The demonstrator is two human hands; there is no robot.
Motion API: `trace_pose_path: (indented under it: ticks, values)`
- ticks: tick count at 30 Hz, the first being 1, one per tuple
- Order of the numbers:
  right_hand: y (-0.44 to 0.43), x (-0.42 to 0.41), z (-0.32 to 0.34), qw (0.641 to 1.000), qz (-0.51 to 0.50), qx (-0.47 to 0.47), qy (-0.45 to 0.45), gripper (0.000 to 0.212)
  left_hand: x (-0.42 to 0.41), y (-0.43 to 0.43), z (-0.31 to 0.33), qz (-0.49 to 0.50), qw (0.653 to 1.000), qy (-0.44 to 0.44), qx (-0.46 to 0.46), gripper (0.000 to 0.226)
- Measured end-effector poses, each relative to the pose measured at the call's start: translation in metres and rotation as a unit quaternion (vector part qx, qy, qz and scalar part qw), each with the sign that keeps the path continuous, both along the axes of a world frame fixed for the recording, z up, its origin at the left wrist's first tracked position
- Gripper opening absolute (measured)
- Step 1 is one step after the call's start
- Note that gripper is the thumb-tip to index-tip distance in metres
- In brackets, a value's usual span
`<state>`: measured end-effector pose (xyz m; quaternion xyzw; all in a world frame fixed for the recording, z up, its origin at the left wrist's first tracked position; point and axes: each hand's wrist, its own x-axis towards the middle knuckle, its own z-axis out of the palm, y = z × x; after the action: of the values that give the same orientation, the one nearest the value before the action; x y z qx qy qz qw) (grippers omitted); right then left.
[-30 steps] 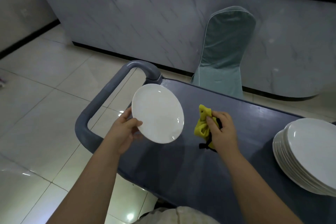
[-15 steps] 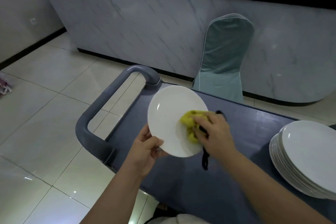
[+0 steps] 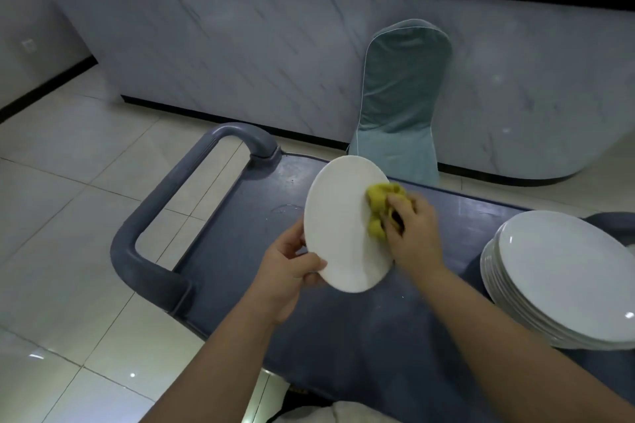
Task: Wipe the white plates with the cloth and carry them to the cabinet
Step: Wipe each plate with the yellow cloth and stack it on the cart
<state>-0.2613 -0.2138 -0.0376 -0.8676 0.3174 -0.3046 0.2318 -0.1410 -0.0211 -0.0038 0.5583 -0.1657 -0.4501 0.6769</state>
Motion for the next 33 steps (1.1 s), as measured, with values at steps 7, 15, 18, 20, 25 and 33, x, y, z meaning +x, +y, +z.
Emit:
trace_pose_path:
  ticks: [7, 15, 18, 20, 25, 33]
  values:
    - [0.047, 0.021, 0.007, 0.989, 0.133, -0.031, -0.05, 0.035, 0.007, -0.018, 0.004, 0.0, 1.0, 0.0, -0.015, 0.068]
    - [-0.004, 0.02, 0.016, 1.0, -0.013, 0.01, -0.027, 0.033, -0.009, -0.021, -0.003, -0.04, 0.999, -0.009, 0.018, 0.066]
    - [0.027, 0.033, 0.021, 0.997, 0.059, 0.005, -0.056, 0.036, -0.005, -0.027, 0.003, -0.031, 0.999, -0.016, 0.008, 0.065]
    - [0.045, 0.012, 0.006, 0.993, 0.106, 0.004, -0.044, 0.036, 0.001, -0.029, 0.003, -0.02, 1.0, -0.017, 0.006, 0.068]
    - [0.013, -0.026, -0.02, 0.998, 0.06, 0.007, 0.008, 0.03, -0.006, -0.025, -0.007, -0.018, 0.999, 0.007, 0.035, 0.073]
    - [0.036, -0.016, -0.011, 0.984, 0.175, -0.035, -0.016, 0.028, -0.005, -0.029, -0.001, -0.036, 0.999, 0.013, 0.007, 0.065]
